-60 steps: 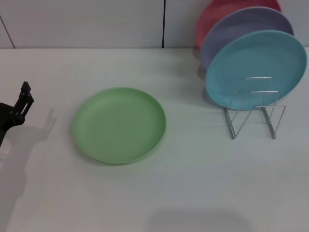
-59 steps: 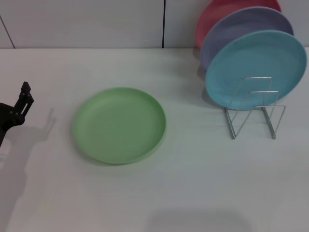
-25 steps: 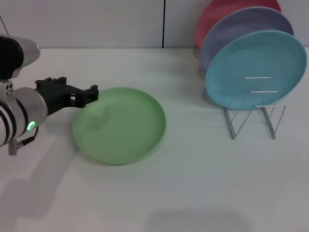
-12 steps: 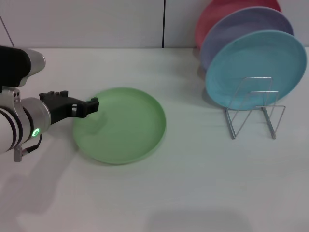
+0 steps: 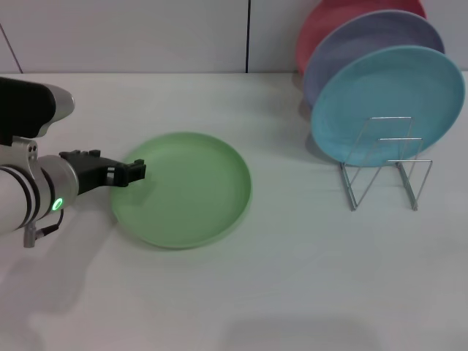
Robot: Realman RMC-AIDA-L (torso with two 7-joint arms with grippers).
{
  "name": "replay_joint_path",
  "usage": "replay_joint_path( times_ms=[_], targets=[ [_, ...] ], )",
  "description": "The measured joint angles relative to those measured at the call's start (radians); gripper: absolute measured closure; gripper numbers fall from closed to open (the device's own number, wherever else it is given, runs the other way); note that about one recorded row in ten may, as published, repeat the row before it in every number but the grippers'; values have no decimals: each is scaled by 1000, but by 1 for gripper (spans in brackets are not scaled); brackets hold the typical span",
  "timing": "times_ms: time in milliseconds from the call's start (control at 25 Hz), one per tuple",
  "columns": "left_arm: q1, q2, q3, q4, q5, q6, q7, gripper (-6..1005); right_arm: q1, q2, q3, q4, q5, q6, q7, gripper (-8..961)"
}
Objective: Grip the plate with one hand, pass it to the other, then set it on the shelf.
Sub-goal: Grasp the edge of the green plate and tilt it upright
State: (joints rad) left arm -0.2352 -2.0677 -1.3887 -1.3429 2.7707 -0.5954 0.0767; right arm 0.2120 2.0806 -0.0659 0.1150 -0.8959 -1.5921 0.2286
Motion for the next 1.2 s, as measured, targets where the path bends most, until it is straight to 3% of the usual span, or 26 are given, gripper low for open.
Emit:
replay_joint_path(
  times_ms=[1200],
  targets=[
    [-47, 1, -24, 68, -5, -98, -9, 202, -8, 3, 0, 0, 0, -7, 0, 164]
  ],
)
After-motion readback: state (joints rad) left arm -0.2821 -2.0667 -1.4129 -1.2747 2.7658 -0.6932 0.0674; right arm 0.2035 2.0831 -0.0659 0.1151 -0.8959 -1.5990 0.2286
